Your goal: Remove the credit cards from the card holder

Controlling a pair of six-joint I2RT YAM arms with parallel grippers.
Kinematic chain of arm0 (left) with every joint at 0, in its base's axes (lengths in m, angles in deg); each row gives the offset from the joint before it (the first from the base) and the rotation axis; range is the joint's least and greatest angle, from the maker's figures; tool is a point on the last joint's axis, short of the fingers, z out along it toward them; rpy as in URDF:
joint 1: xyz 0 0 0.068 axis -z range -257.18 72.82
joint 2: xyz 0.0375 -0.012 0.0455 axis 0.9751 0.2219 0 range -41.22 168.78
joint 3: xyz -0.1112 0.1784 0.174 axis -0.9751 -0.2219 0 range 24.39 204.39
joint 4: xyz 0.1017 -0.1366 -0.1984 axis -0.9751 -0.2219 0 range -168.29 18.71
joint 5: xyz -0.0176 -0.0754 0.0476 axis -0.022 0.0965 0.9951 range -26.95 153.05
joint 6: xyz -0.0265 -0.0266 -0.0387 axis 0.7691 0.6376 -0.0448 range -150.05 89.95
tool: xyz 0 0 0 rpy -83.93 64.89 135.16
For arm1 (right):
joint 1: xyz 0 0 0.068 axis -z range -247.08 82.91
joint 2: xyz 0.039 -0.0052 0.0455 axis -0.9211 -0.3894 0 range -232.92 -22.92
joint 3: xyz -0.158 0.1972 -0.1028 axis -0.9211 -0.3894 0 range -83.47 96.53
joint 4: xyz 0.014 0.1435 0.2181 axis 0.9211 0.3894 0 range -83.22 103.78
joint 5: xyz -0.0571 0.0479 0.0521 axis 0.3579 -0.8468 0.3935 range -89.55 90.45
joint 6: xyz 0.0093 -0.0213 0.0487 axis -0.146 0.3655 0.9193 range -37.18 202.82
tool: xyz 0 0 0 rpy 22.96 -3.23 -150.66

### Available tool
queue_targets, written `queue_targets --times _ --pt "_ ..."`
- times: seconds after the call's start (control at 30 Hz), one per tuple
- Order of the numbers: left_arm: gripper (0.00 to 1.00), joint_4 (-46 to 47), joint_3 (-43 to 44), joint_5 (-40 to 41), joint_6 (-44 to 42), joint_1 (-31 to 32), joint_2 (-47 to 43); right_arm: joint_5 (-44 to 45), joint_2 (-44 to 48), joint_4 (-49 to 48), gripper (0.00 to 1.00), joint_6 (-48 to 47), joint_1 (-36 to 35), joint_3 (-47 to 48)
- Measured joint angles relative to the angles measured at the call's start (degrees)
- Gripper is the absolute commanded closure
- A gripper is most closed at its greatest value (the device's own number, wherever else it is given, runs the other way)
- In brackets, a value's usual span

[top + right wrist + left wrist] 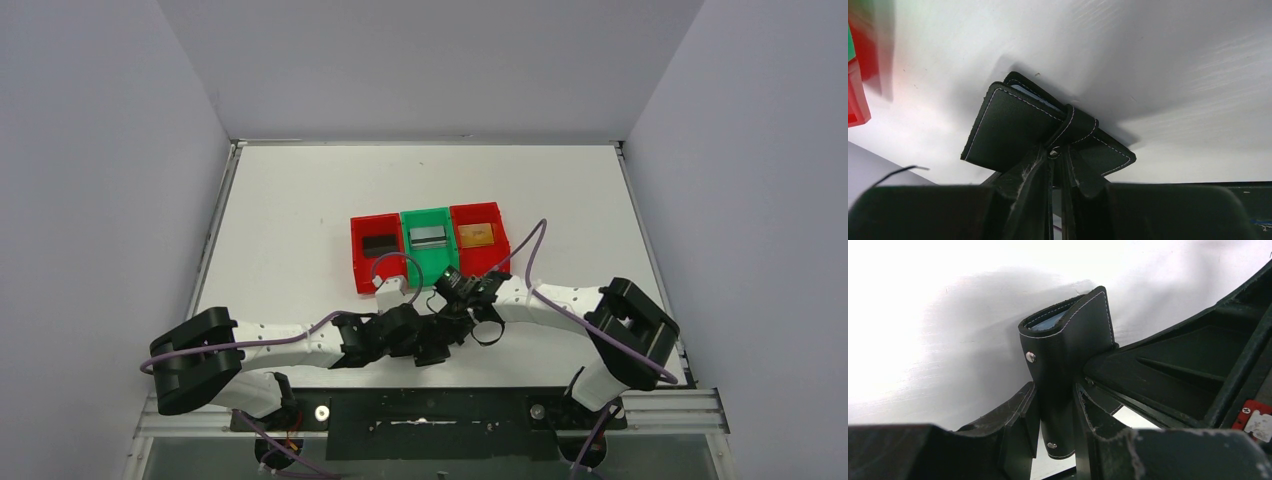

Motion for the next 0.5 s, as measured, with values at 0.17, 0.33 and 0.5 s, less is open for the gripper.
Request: queue_targets --times 0.17,0.33,0.5 --pt "0.84 -0.26 0.00 0.13 0.20 0.00 0.00 -0.52 0.02 -0.24 1.00 -0.70 0.33 0.00" --pt "0.85 -0.52 0.00 0.46 1.01 0.09 -0.13 -0.79 0.92 -1.16 1.00 -2.05 1.18 -0.83" --pt "0.87 -0.48 -0.07 0.90 2.19 0.15 -0.57 -0.81 3.93 -3.98 1.00 -2.56 1.86 -3.89"
